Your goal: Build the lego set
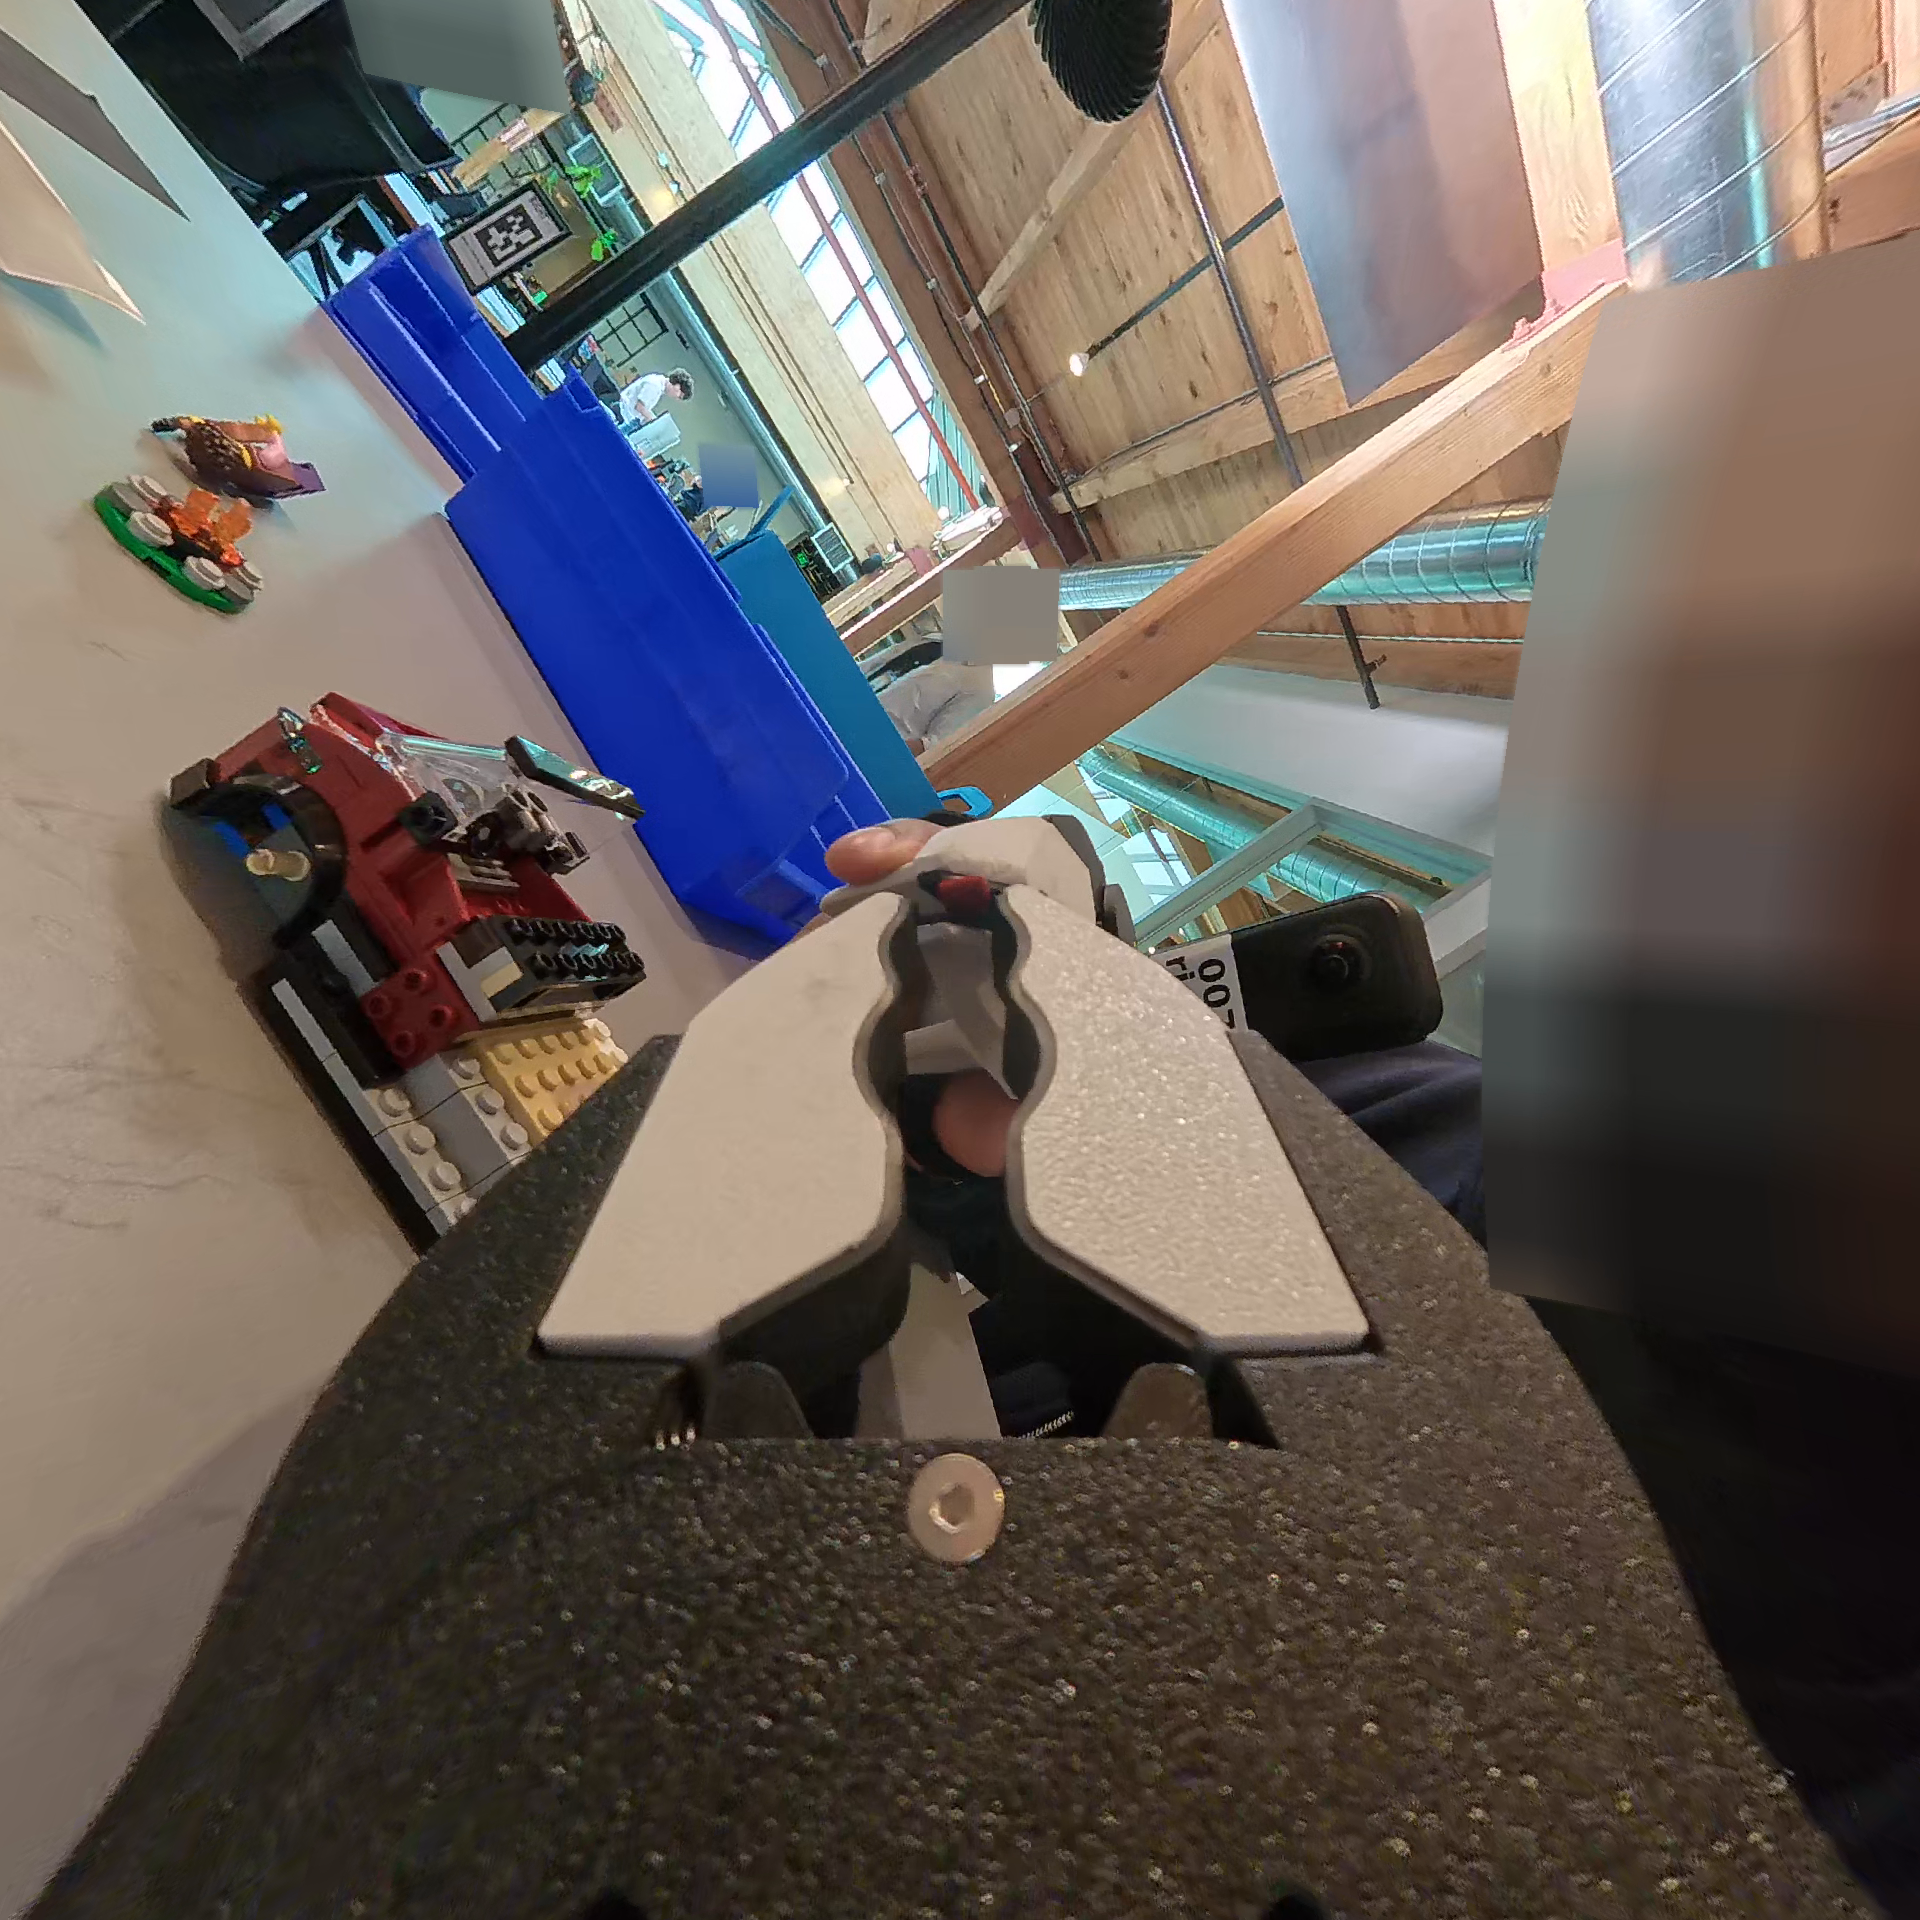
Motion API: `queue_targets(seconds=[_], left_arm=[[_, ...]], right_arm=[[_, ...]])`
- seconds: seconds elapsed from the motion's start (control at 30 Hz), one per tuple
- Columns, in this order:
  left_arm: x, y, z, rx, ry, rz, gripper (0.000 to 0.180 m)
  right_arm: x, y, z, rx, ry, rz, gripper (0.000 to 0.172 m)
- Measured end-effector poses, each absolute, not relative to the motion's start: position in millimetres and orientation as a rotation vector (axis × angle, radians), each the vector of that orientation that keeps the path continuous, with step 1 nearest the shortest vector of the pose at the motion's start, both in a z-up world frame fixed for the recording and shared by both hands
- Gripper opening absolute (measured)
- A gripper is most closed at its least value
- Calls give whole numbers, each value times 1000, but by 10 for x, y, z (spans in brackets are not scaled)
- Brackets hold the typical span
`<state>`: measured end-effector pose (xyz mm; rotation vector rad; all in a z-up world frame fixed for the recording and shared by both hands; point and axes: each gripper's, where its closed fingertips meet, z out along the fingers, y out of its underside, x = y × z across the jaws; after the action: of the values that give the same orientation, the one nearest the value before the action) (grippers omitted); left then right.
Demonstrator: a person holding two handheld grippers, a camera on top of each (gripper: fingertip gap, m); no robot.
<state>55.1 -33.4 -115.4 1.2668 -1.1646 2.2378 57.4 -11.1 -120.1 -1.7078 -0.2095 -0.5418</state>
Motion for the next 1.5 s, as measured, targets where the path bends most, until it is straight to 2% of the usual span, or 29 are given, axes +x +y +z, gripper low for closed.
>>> queue_targets(seconds=[0.2, 0.37, 0.93, 1.03, 1.3, 1.5], left_arm=[[540, -333, -1174, 1266, -1192, 2228, 11], [489, -364, -1183, 1243, -1316, 2216, 11], [441, -399, -1186, 1210, -1322, 2201, 9], [433, -389, -1169, 1193, -1305, 2209, 7], [363, -409, -1174, 1135, -1406, 2184, 7], [356, -417, -1184, 1136, -1419, 2175, 7]], right_arm=[[561, -111, -1211, -1713, -232, -510, 7], [568, -145, -1185, -1719, -276, -451, 23], [498, -159, -1196, -1712, -329, -349, 21], [441, -158, -1225, -1723, -363, -320, 28], [432, -206, -1144, -1673, -427, -396, 25], [344, -223, -1177, -1649, -532, -454, 9]])
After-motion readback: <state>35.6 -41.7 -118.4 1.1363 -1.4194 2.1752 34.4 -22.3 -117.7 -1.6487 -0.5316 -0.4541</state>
